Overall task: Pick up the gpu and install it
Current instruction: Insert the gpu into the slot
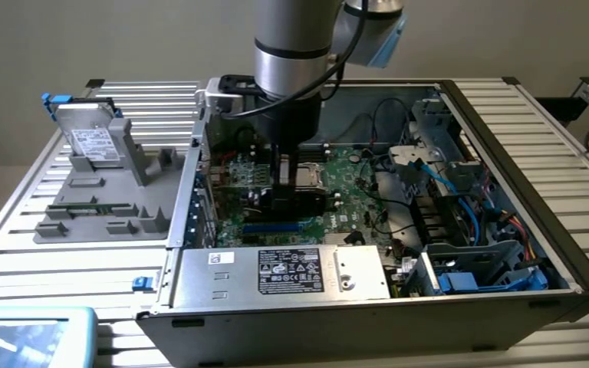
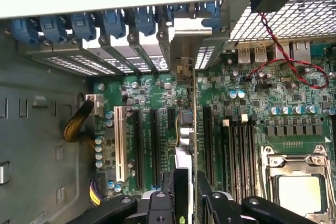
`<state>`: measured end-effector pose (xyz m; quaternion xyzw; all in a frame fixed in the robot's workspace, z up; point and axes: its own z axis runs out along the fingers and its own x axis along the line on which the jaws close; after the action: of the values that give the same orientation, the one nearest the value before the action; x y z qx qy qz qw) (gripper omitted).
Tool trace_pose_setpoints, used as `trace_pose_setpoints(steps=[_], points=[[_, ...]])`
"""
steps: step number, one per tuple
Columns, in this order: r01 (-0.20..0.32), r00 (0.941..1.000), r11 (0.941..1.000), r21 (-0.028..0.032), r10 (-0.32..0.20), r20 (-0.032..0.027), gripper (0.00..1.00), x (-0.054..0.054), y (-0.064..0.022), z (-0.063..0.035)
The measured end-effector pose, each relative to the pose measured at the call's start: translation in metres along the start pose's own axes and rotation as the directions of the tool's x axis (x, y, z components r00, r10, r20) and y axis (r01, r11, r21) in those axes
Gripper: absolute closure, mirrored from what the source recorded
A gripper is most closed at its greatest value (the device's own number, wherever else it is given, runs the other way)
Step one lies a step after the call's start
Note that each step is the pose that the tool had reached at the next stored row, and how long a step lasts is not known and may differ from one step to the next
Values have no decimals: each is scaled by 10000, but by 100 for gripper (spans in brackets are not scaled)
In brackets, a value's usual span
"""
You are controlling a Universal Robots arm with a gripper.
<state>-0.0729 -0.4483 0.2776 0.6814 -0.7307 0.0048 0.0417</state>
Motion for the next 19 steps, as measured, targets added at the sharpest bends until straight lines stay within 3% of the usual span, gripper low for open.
trace_pose_setpoints(steps=[4, 19], points=[[-16, 10000, 10000, -3, 16, 84, 72, 7, 10, 16], [-19, 10000, 10000, 36, 19, 89, 72, 28, 35, 73]])
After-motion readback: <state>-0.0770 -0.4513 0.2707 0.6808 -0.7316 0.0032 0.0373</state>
